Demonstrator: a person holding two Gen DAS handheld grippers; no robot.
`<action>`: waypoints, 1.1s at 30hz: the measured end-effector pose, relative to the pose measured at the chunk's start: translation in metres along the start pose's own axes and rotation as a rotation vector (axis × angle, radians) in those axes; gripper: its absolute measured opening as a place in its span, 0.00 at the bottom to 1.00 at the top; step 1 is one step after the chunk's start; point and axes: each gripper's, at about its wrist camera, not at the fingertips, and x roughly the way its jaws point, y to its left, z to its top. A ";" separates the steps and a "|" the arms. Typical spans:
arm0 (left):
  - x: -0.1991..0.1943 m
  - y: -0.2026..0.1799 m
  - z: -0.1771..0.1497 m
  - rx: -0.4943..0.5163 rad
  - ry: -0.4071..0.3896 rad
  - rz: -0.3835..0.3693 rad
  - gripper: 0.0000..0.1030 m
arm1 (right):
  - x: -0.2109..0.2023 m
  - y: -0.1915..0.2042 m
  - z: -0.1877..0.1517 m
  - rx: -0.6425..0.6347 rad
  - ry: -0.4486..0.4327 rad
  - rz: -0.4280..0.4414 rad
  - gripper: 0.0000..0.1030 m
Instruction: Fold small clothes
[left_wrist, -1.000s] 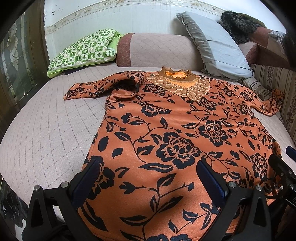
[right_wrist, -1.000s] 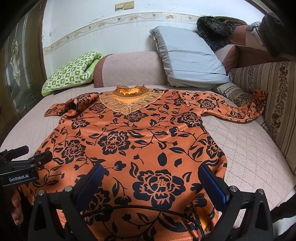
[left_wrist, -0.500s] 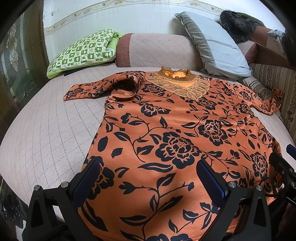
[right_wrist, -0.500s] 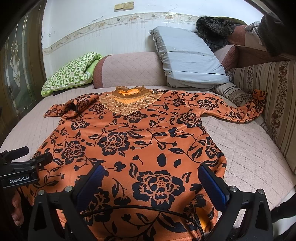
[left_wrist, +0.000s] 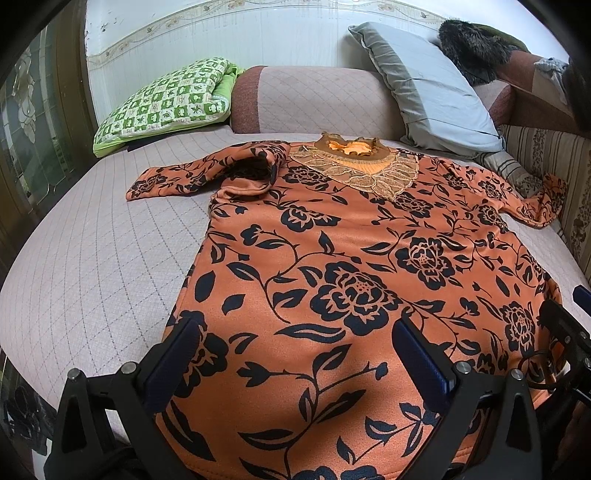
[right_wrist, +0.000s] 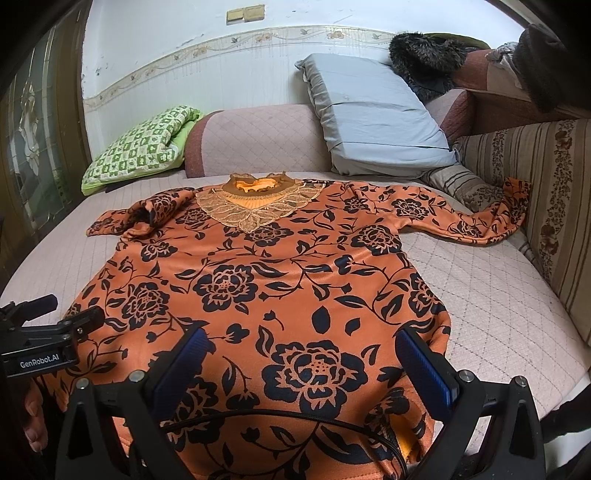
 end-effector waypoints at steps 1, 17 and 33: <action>0.000 0.000 0.000 0.000 0.000 0.000 1.00 | 0.000 0.000 0.000 0.000 -0.001 0.000 1.00; 0.001 -0.002 -0.001 0.008 0.000 0.004 1.00 | -0.001 -0.002 0.001 0.011 -0.008 -0.002 1.00; 0.011 0.029 0.009 -0.109 -0.008 0.037 1.00 | 0.046 -0.227 0.075 0.611 -0.029 0.057 0.99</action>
